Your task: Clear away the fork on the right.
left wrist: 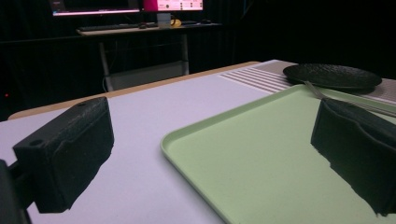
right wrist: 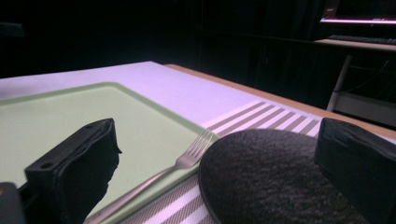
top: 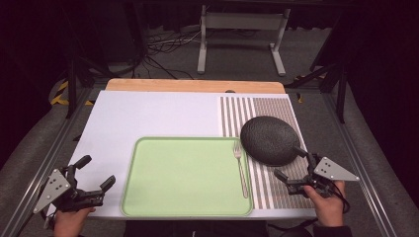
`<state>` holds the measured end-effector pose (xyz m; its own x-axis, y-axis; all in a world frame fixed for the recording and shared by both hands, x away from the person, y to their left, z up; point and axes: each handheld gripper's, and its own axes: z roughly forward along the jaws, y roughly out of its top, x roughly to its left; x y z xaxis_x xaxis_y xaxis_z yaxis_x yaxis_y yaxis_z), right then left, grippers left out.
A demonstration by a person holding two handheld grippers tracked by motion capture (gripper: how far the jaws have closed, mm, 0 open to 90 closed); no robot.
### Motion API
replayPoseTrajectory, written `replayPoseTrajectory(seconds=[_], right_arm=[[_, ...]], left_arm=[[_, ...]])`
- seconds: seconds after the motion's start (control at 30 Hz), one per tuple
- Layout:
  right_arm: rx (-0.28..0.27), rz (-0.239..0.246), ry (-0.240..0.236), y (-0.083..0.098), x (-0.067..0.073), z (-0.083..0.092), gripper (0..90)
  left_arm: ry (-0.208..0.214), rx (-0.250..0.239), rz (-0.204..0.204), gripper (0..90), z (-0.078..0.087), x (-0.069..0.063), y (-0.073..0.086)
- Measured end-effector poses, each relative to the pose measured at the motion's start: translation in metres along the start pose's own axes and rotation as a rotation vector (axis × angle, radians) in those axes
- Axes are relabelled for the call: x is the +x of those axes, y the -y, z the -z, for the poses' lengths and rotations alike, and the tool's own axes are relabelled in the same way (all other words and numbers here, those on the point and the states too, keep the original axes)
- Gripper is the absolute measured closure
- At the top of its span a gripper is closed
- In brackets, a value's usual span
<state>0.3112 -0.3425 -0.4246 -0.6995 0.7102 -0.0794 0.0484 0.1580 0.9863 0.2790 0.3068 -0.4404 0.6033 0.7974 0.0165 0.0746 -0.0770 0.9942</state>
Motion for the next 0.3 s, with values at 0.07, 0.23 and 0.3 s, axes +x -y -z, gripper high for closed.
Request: replayPoseTrajectory(seconds=[0.07, 0.23, 0.3], right_arm=[[0.028, -0.002, -0.013, 0.008, 0.001, 0.001, 0.4], [0.069, 0.0, -0.021, 0.018, 0.001, 0.003, 0.4], [0.068, 0.003, -0.019, 0.018, 0.0, 0.003, 0.4]], left_arm=[[0.0, -0.004, 0.018, 0.0, 0.001, 0.002, 0.0], [-0.009, 0.005, 0.012, 0.0, 0.001, 0.002, 0.001], [-0.013, 0.015, 0.008, 0.0, 0.0, 0.003, 0.001]])
